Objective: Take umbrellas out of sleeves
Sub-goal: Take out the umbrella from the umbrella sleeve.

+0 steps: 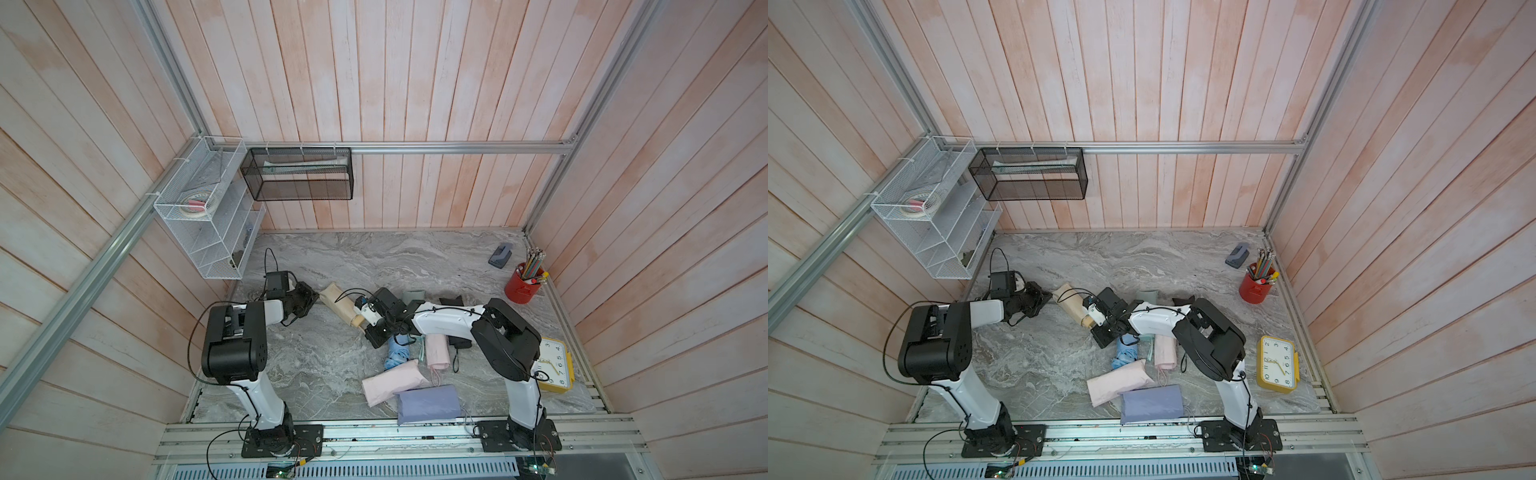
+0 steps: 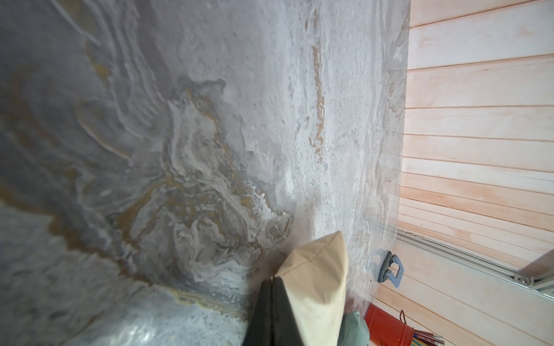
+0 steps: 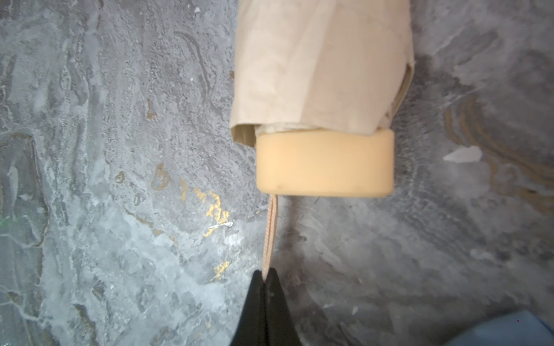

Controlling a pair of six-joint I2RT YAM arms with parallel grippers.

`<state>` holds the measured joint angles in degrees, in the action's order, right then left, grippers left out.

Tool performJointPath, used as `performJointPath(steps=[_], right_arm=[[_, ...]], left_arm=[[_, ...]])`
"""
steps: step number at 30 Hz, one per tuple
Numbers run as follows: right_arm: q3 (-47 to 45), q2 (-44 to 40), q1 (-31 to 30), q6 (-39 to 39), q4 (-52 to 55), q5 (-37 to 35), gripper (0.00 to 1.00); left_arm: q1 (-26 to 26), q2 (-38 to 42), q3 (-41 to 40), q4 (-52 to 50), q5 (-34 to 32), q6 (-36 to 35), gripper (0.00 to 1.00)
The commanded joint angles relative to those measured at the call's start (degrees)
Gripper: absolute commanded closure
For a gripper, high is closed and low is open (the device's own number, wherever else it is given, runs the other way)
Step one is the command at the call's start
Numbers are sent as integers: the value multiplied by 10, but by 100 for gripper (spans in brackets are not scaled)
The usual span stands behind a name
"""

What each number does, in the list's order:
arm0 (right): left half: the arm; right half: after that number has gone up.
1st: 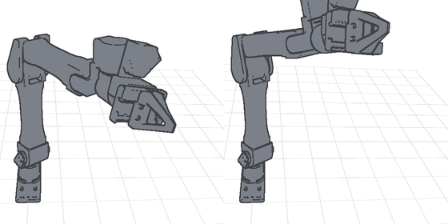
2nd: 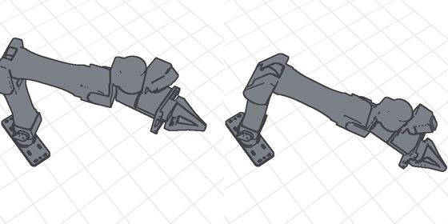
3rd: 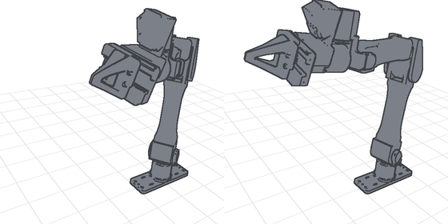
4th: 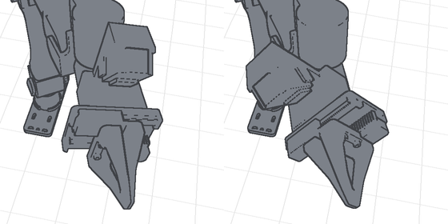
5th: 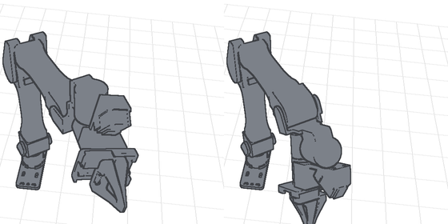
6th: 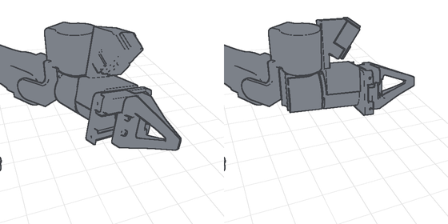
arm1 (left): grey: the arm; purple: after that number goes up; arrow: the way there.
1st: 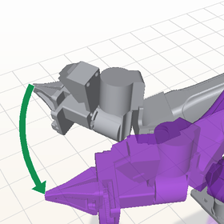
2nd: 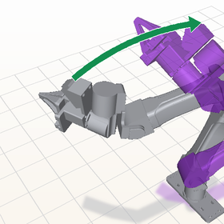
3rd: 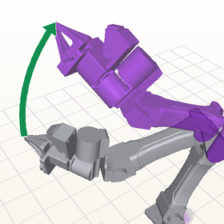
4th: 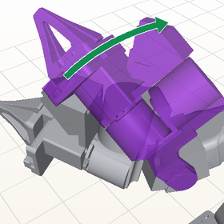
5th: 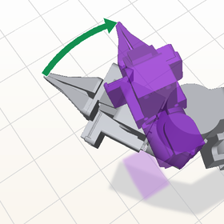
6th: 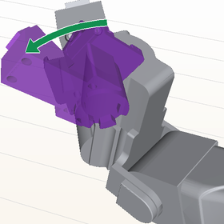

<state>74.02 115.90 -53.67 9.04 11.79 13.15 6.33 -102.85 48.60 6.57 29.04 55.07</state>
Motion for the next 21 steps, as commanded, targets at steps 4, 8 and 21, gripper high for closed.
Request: performJointPath(steps=[4, 8, 21], right_arm=[[-19, -18, -8, 9, 20, -3, 100], [-24, -22, -9, 11, 20, -4, 100], [-38, -35, -12, 15, 17, -7, 100]], left_arm=[[15, 16, 23, 1, -5, -15, 100], [22, 20, 25, -2, -3, -17, 100], [37, 34, 31, -14, 1, -25, 100]])
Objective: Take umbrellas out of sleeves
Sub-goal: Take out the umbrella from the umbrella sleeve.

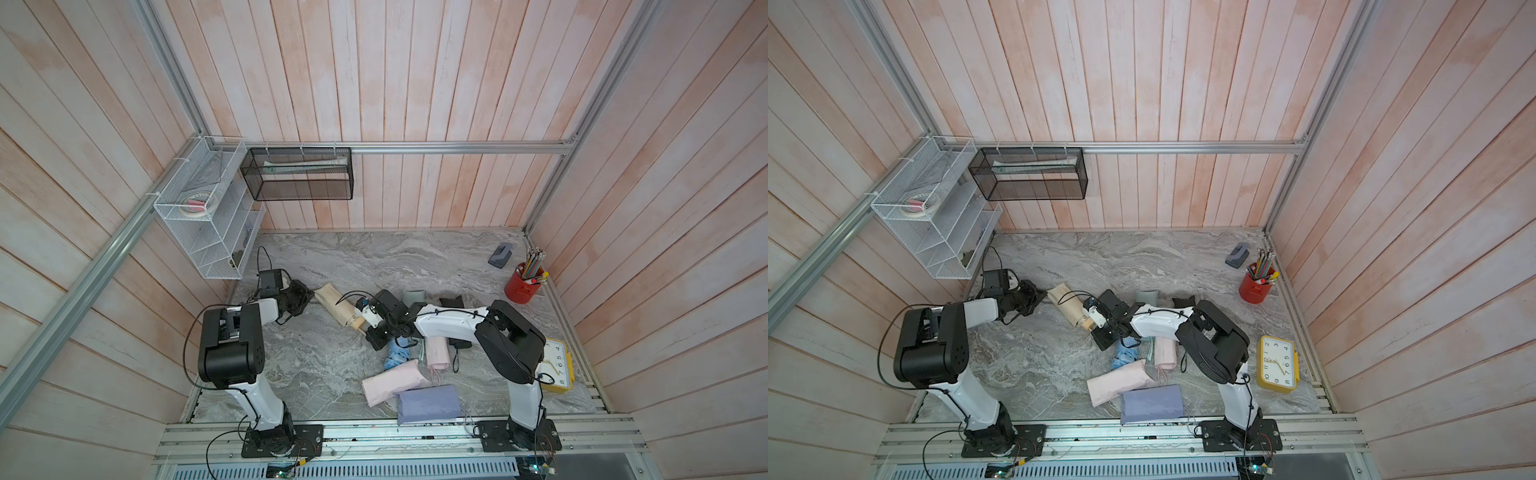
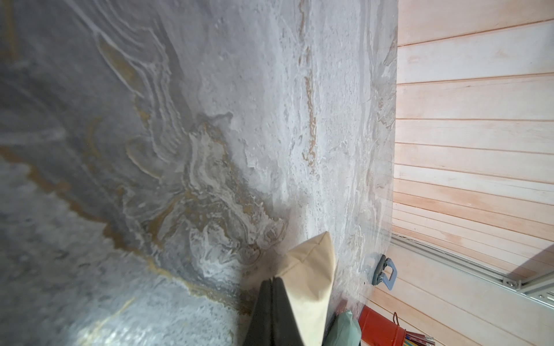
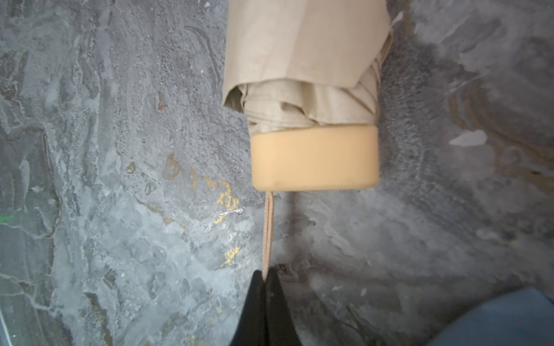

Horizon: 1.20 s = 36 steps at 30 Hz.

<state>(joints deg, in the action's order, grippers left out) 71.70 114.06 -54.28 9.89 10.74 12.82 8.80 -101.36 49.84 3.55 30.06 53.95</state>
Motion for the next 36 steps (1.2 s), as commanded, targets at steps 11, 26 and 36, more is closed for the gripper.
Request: performJointPath(steps=[11, 26, 36], right_arm=[[-33, -27, -7, 11, 21, -8, 100], [-24, -20, -7, 12, 15, -7, 100], [-22, -20, -7, 13, 14, -9, 100]], left_arm=[[22, 27, 27, 6, -10, -21, 100], [-15, 59, 116, -104, -84, -148, 47], [-82, -34, 228, -219, -160, -246, 47]])
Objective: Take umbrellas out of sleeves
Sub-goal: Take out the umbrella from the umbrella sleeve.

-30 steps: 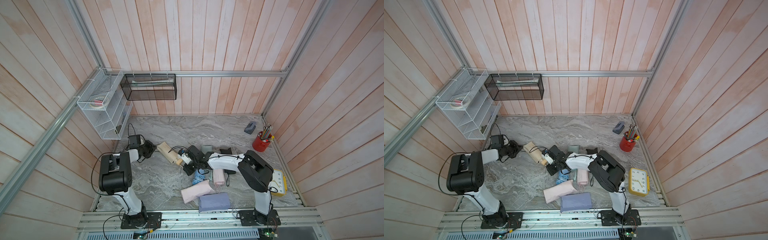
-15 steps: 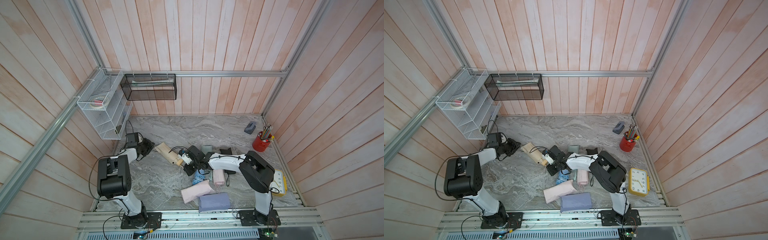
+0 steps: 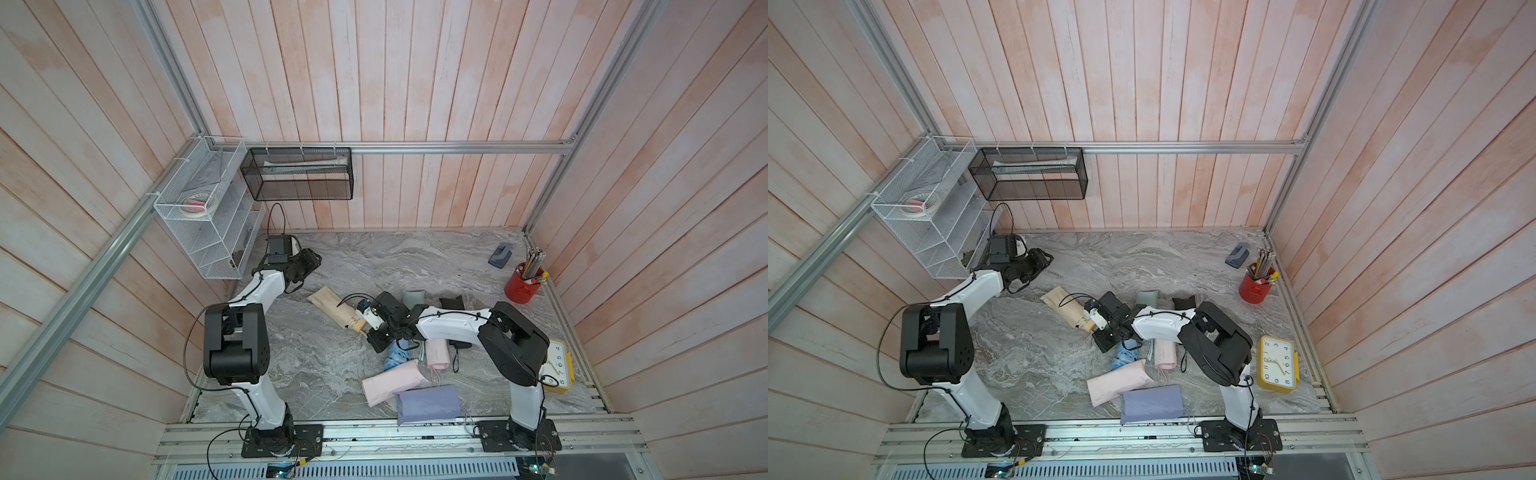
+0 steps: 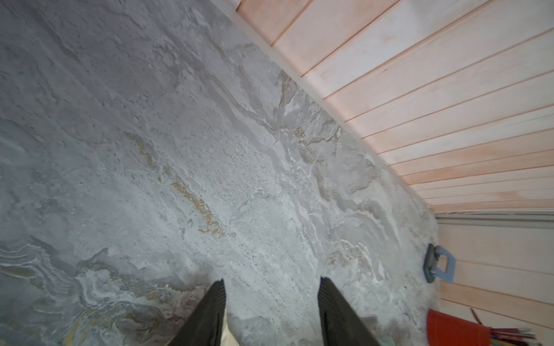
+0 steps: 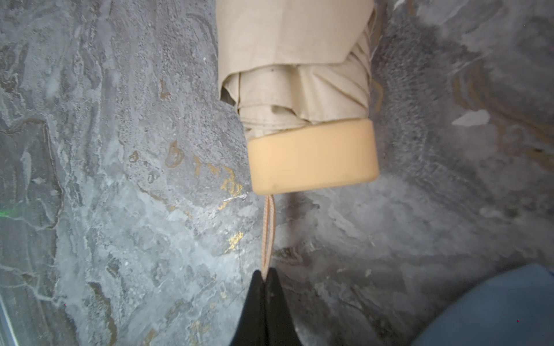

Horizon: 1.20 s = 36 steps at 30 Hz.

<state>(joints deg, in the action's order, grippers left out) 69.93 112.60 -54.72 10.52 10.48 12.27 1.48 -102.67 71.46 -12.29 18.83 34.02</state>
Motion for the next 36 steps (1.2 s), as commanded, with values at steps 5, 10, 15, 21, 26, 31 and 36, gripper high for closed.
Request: performJointPath(steps=[5, 10, 15, 21, 26, 31, 36], right_arm=[[-7, -6, -3, 7, 14, -1, 100], [-7, -5, -3, 7, 13, 0, 100], [-8, -3, -3, 8, 13, 1, 100], [-9, -3, -3, 9, 13, 1, 100], [-9, -4, -3, 8, 16, 0, 100], [-11, -5, -3, 8, 16, -1, 100], [-14, -8, -3, 8, 16, -3, 100]], left_arm=[[-14, -38, 4, -72, -67, -60, 47], [-16, -46, -13, -67, -42, -62, 47], [-21, -46, -40, -50, -16, -60, 48], [-21, -43, -64, -35, -10, -55, 71], [-19, -40, -55, -41, -14, -53, 100], [-15, -36, -43, -51, -26, -58, 100], [2, -34, -40, -55, -25, -58, 100]])
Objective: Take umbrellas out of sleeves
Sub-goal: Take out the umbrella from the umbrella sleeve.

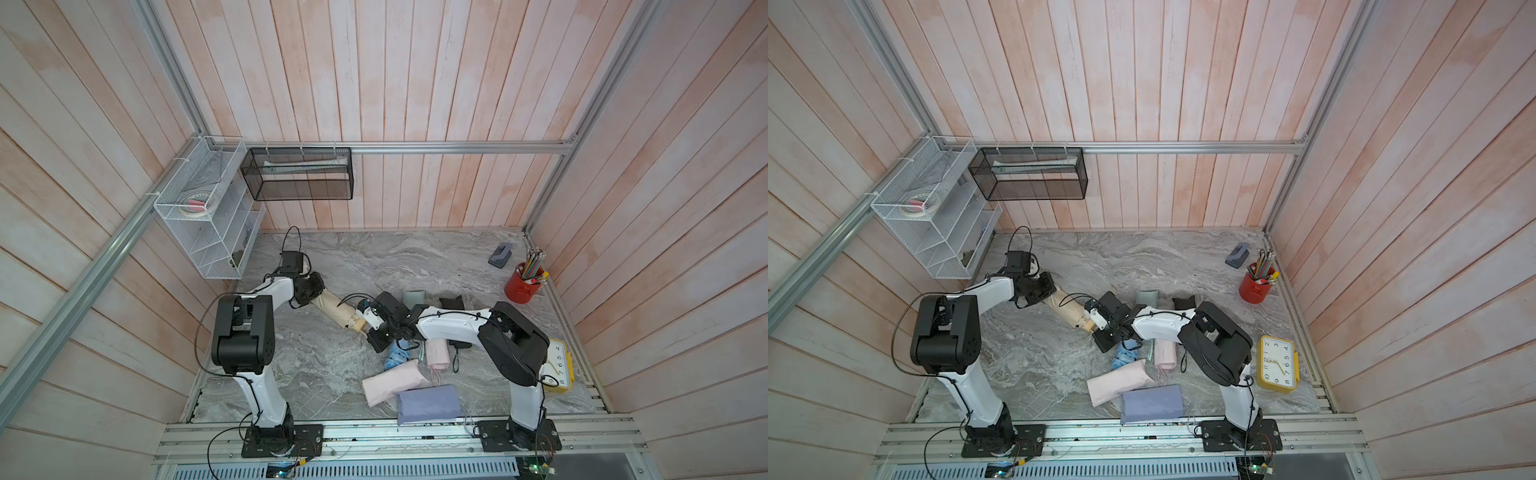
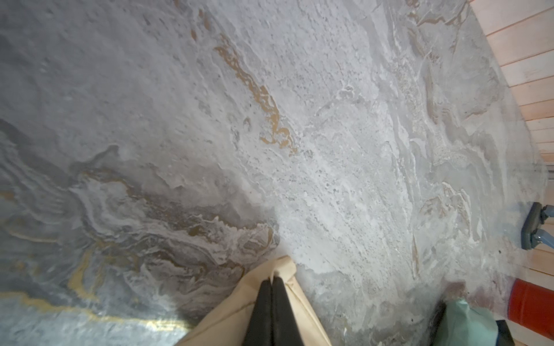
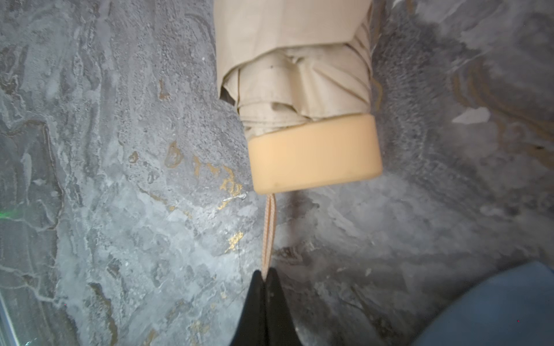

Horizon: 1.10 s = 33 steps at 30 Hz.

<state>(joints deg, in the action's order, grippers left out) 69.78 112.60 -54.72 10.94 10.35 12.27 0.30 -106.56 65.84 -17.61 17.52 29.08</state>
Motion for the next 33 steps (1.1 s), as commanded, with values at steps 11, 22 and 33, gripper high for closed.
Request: performJointPath(steps=[11, 22, 33], right_arm=[[-18, -11, -3, 5, 18, -3, 100], [-33, -18, -4, 7, 17, -8, 100], [-49, -25, -6, 13, 7, -9, 100]], left_arm=[[33, 10, 17, 0, -9, -7, 100], [52, 14, 29, -4, -6, -7, 100], [59, 15, 35, -5, -5, -5, 100]])
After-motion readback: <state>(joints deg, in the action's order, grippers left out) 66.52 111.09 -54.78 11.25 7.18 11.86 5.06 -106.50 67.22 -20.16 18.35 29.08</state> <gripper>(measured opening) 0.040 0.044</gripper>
